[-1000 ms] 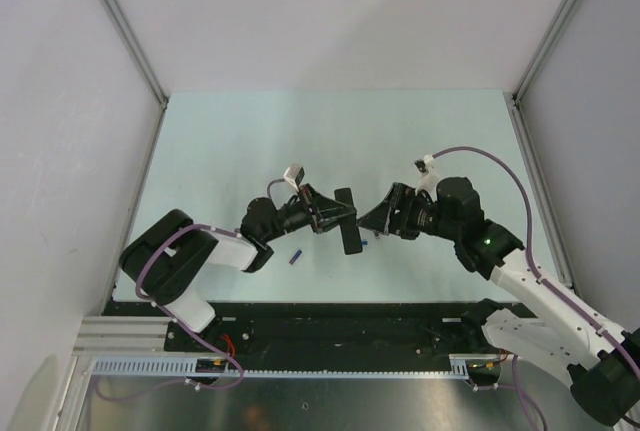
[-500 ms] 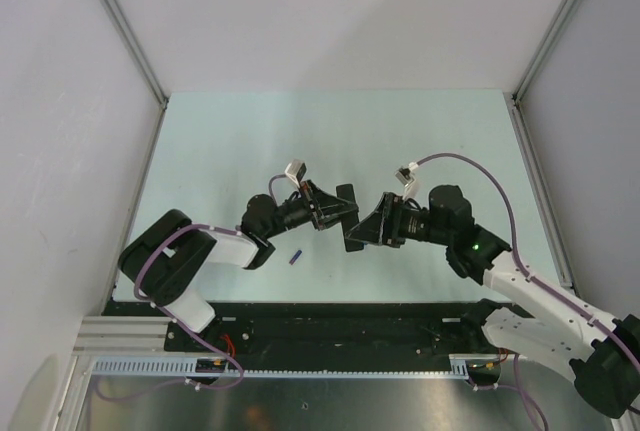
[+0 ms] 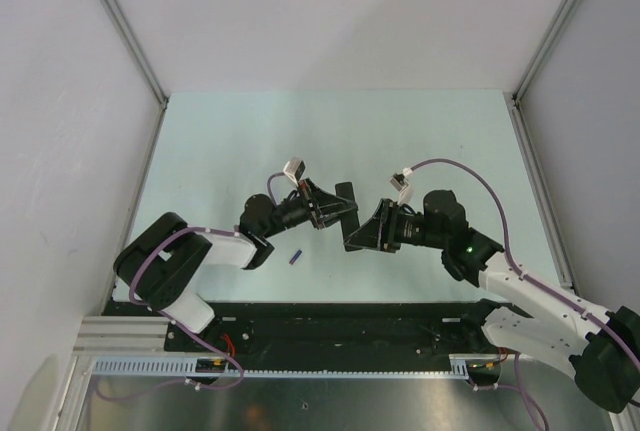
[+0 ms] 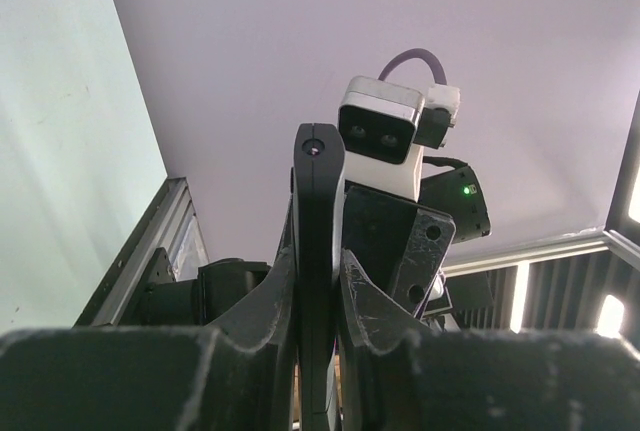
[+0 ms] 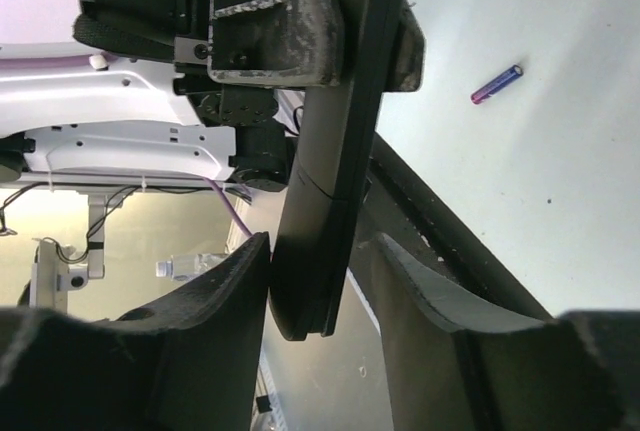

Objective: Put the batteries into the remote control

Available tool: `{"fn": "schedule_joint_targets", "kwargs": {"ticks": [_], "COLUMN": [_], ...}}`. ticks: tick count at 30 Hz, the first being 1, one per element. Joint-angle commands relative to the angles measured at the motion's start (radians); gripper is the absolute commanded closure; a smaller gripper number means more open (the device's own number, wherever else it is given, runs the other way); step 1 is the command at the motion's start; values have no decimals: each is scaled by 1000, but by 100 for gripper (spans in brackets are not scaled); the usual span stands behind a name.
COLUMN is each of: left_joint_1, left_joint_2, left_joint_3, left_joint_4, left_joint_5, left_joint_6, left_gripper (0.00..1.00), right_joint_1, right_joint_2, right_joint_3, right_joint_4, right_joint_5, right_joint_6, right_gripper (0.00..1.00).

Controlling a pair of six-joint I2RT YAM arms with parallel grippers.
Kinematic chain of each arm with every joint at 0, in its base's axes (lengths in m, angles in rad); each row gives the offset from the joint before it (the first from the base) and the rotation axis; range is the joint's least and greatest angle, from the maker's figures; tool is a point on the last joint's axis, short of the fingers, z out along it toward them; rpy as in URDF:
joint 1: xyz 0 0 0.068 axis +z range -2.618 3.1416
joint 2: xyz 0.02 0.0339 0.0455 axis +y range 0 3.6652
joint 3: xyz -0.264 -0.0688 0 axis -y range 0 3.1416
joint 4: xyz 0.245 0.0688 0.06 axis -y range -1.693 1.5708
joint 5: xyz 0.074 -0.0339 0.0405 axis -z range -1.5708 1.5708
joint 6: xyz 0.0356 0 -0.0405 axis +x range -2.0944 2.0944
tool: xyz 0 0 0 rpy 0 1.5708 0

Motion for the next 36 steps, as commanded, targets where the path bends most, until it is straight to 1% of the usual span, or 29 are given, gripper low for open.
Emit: {"fn": "schedule_joint_targets", "kwargs": {"ticks": [1, 5, 9, 11, 14, 19, 20, 22, 23, 36], "left_joint_1": [5, 5, 5, 5, 5, 5, 5, 5, 5, 22], "left_joint_2": [-50, -50, -50, -51, -51, -47, -47, -47, -47, -42], "left_joint_3": [25, 23, 22, 23, 20, 19, 19, 17, 16, -4], "left_joint_4": [341, 341, 341, 341, 341, 341, 341, 341, 341, 335], "left_joint_5": [2, 1, -2, -1, -4, -9, -10, -12, -13, -25], "left_joint_6": [2, 4, 4, 5, 7, 10, 10, 10, 10, 5], "left_gripper": [100, 100, 100, 100, 100, 100, 100, 100, 100, 100], "right_joint_1": [0, 2, 2, 3, 8, 23, 25, 28, 27, 42], "right_joint_2": [2, 7, 13, 16, 19, 21, 21, 19, 18, -2], "right_joint_3": [-16, -26, -30, -30, -33, -35, -35, -36, -38, -38], "right_joint_4": [75, 96, 110, 113, 121, 122, 121, 116, 115, 38], "right_joint_5": [-20, -23, -29, -29, -31, -21, -20, -17, -14, 9], "right_joint_6": [31, 43, 55, 58, 65, 65, 65, 63, 60, 5], "right_gripper": [53, 59, 68, 70, 80, 88, 91, 95, 100, 100]}}
